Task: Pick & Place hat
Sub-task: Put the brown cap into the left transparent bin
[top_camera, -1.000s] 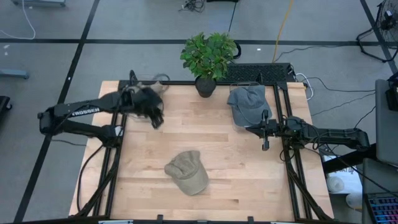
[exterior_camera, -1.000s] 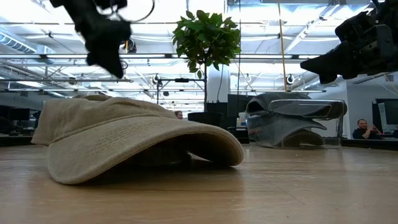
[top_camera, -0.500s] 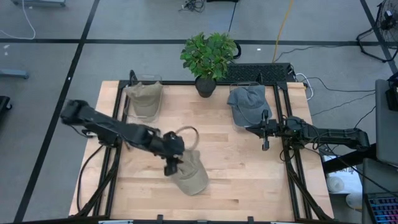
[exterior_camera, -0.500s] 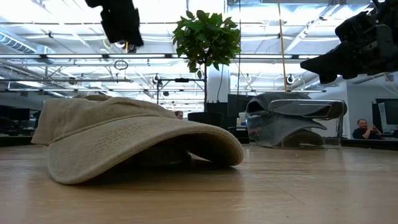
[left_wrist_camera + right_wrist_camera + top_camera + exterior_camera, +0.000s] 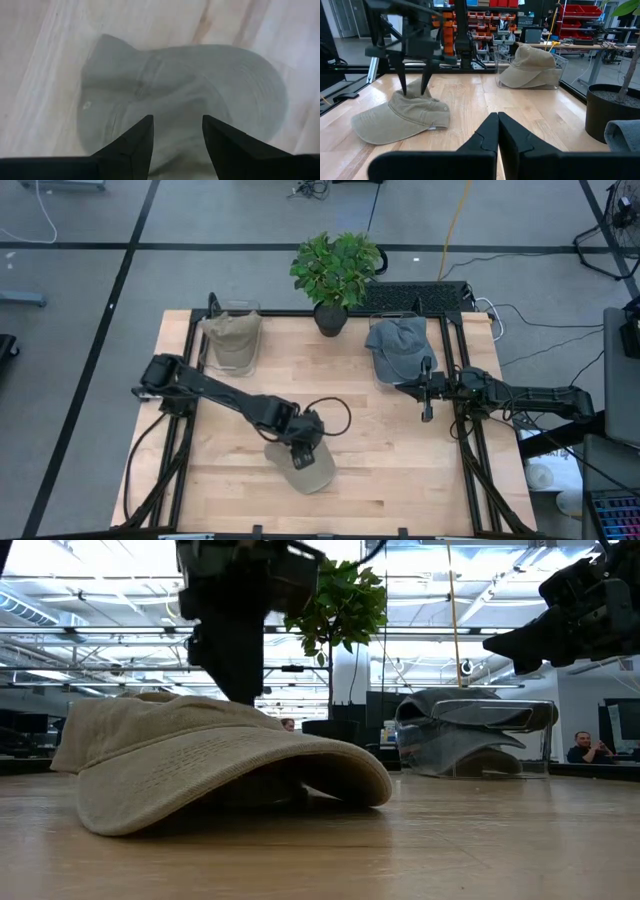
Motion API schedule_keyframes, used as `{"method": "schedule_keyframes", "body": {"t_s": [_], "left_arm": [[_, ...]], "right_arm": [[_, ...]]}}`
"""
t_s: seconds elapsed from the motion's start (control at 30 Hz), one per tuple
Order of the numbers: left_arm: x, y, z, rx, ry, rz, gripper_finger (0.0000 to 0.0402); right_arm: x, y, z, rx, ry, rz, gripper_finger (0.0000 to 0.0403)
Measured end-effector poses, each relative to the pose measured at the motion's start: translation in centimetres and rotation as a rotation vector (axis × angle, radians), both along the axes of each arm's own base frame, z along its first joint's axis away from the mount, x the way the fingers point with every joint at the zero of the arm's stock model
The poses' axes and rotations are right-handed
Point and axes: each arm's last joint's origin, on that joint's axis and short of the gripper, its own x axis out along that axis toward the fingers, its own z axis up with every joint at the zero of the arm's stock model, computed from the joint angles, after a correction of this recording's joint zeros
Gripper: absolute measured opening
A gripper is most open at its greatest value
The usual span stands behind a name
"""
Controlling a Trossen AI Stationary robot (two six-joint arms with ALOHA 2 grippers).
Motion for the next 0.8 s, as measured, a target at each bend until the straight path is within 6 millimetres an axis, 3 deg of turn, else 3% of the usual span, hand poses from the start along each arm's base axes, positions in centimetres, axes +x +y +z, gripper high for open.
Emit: {"method": "schedule_keyframes", "body": {"t_s": [0.33,0.8], "left_arm": [[0.1,-1.3,-1.7,-0.065,0.075,-0.018,0.0177],[-0.5,-2.9,-0.5,-0.188,0.057,-0.047,0.0177]], "right_arm": [[0.0,0.0,0.0,0.0,-0.001,0.0,0.0],[0.0,0.0,0.0,0.0,0.0,0.0,0.0]]}}
